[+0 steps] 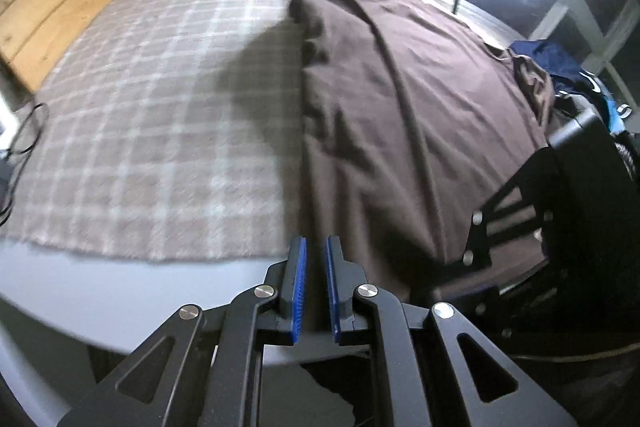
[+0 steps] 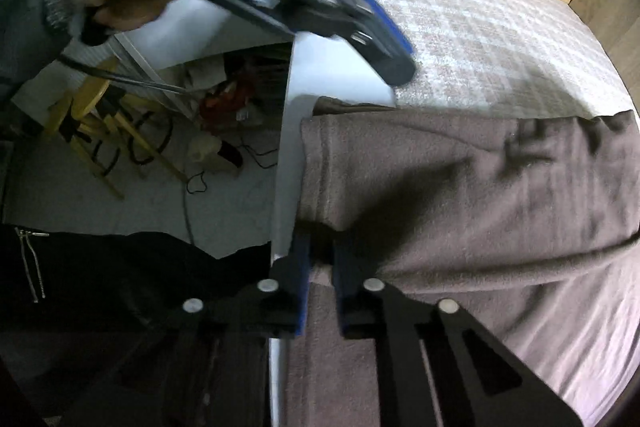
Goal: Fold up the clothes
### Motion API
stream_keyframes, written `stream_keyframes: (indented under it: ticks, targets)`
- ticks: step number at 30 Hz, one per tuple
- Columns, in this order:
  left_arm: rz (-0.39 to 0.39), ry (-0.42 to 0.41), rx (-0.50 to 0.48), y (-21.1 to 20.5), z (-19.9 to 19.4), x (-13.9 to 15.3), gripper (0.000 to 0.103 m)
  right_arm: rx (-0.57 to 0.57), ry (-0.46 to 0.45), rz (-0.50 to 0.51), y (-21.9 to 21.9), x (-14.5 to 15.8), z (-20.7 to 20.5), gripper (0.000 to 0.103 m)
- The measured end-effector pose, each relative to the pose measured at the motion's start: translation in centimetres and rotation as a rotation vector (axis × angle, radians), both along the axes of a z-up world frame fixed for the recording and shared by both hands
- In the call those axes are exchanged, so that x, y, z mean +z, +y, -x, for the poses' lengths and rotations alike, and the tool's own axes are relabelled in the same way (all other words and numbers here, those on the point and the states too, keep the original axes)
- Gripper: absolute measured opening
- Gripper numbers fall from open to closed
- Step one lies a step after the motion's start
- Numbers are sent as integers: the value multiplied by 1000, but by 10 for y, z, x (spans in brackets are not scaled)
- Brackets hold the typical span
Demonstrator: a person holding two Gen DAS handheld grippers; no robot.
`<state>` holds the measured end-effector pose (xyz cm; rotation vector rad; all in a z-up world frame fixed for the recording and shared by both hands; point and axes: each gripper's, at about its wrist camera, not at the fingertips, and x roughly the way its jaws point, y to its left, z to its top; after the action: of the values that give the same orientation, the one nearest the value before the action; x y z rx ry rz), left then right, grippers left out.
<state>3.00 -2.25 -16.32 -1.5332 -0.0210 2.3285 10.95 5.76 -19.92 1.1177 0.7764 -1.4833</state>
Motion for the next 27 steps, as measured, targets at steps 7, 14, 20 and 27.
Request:
stream_keyframes:
  ticks: [7,14,20,27]
  targets:
    - [168,-43,-86,22,11,-29,12,-25,-132,-55,21,7,10,6]
    - [93,36,-99,47,7,-2,10,-332,-139,126,60,44,95,7]
    - [123,-70,-198,70,14,-29,14,-406,-193,-62,72,-1,143,7]
    - [15,110,-39,50,96,41,22,-736,-140,181,148,70,262,35]
